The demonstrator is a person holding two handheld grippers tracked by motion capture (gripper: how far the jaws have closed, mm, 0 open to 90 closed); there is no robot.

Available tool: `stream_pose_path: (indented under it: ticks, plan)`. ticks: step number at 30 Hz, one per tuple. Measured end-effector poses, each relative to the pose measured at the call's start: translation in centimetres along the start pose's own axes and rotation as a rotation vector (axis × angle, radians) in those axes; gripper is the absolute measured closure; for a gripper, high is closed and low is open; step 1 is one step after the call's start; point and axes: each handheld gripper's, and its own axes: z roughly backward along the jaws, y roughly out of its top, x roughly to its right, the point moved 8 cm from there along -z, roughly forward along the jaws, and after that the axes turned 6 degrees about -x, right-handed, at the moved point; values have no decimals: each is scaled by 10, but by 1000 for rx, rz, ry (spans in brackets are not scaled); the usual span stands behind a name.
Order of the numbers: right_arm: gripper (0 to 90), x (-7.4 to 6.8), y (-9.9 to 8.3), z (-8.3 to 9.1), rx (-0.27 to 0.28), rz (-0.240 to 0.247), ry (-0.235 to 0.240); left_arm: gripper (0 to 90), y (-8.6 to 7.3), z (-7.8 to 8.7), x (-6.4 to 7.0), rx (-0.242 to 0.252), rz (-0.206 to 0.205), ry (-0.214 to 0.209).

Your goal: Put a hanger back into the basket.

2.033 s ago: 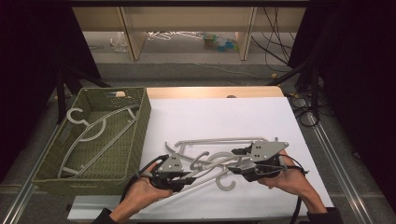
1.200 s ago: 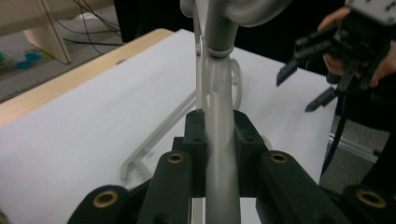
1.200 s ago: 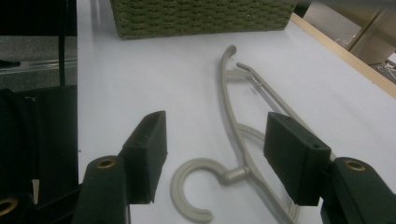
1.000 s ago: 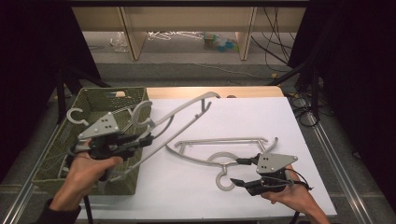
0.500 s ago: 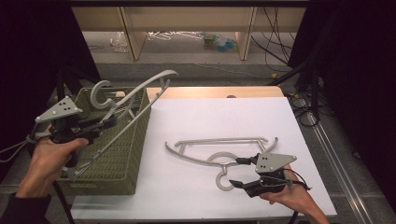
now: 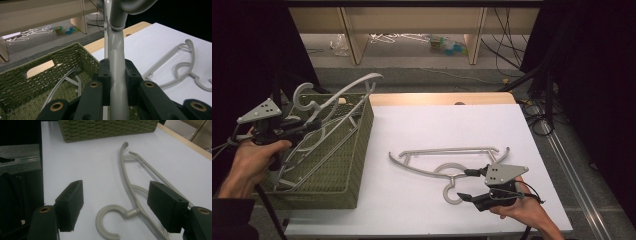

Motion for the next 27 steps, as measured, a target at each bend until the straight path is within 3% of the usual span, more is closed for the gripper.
stream_pose_path:
  ticks: [7, 12, 21, 27]
  plan:
    - [303, 0, 0, 0, 0, 0, 4, 788, -14, -1, -21, -15, 24, 19]
    - [303, 0, 1, 1, 6, 0, 1, 788, -25, -2, -29, -47, 4, 19]
    - [303, 1, 1, 1, 4, 6, 1, 788, -49, 0, -50, -94, 57, 35]
    - [303, 0, 1, 0, 2, 4, 3, 788, -60, -1, -56, -131, 77, 30]
